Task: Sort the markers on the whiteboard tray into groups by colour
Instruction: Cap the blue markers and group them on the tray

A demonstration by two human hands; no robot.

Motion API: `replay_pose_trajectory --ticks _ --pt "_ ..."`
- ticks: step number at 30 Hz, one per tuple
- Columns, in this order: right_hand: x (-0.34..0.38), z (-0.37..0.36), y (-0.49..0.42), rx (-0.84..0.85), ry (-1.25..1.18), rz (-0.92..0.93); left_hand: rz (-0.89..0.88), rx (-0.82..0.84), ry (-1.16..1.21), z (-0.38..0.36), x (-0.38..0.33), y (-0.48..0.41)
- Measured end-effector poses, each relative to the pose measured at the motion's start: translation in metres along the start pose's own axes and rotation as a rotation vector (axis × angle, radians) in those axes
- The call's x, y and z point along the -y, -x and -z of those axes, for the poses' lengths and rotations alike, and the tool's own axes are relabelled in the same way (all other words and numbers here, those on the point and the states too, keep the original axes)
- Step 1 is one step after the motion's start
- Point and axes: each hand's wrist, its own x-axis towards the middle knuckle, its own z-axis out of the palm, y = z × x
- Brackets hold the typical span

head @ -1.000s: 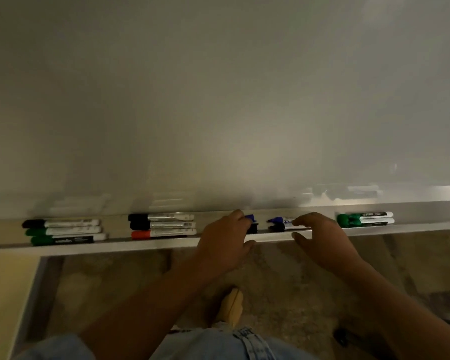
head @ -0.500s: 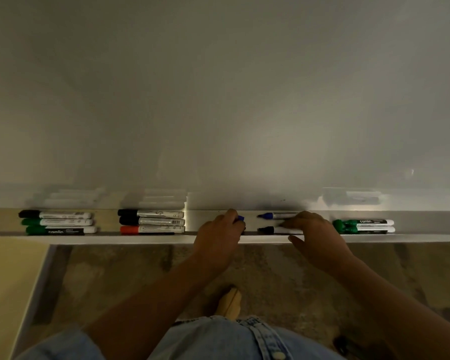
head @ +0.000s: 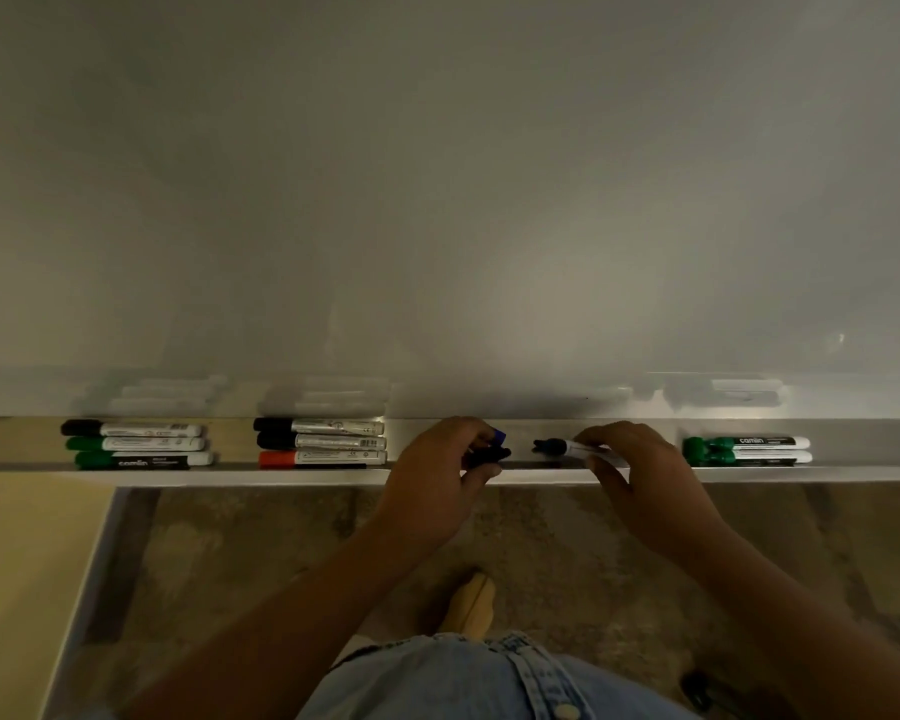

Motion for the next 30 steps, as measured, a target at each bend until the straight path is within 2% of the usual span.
replay_pose_trajectory --ticks 8,15,20,25,30 --pt "0.044 0.014 0.009 -0.048 -0.192 0.038 -0.062 -0.065 0.157 0.034 -0.011 0.011" --pt "0.069 0.015 0.01 -0.034 -0.198 0.059 -0.07 -0.068 0.153 0.05 -0.013 0.017" --pt "0.088 0.01 0.013 0.015 -0.069 0.094 -0.137 -0.017 0.128 0.052 -0.02 0.018" --pt "0.1 0.002 0.009 -0.034 0.104 -0.014 -0.192 0.023 0.149 0.054 -0.025 0.022" --pt "0.102 -0.004 0.005 -0.047 0.099 -0.072 -0.201 0.057 0.075 0.052 -0.025 0.026"
